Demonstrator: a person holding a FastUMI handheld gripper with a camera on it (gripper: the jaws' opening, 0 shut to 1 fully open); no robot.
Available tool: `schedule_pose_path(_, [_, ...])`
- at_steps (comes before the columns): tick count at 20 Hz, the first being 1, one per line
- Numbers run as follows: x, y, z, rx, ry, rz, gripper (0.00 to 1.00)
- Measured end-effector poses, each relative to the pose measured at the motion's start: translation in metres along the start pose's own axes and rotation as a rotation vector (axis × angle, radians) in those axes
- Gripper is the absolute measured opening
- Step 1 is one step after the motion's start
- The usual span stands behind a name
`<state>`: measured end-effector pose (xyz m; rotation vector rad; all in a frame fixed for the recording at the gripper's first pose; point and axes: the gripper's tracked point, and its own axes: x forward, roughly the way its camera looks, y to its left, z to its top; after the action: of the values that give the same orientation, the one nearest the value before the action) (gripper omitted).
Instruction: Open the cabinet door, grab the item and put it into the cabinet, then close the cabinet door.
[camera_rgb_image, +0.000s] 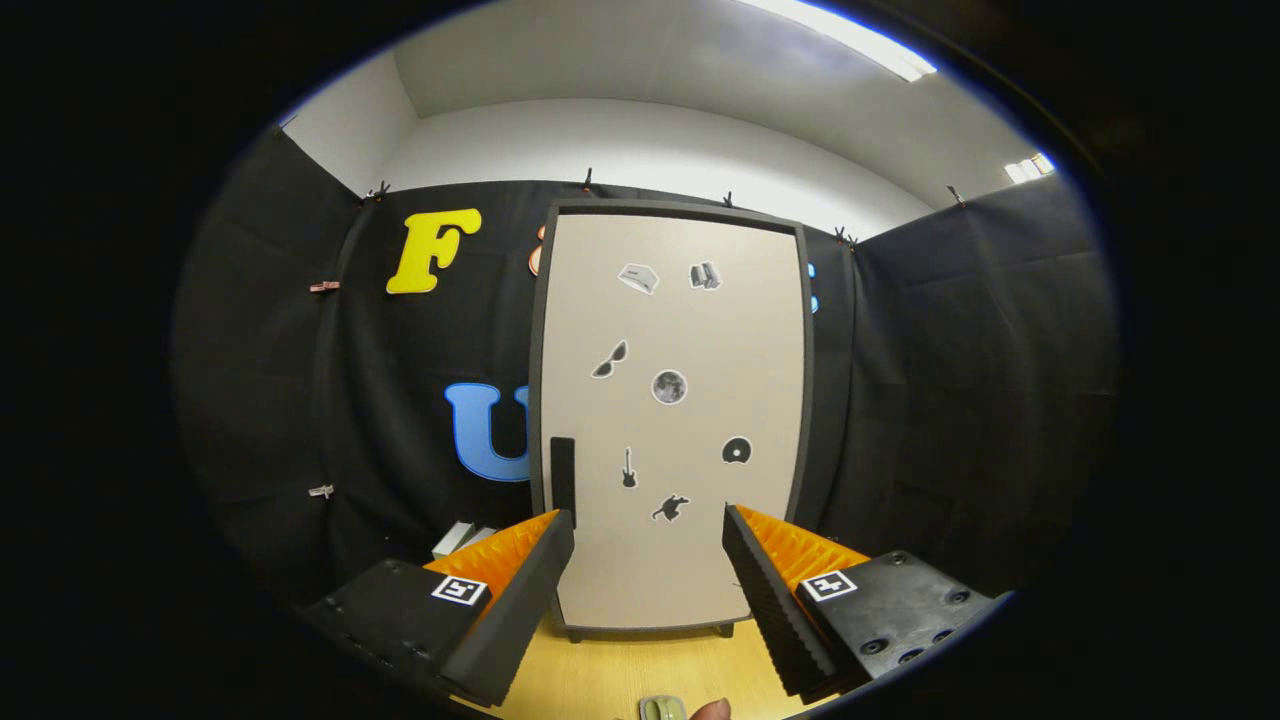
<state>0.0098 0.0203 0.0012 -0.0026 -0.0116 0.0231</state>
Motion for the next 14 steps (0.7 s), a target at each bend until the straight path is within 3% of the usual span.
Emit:
schedule_pose_path(9, [0.088,0.070,-0.023,0.005,-0.001,0.097,0.98])
schedule_pose_path(14, [0.143,0.089,-0.052,0.015,0.020,0.096,0.98])
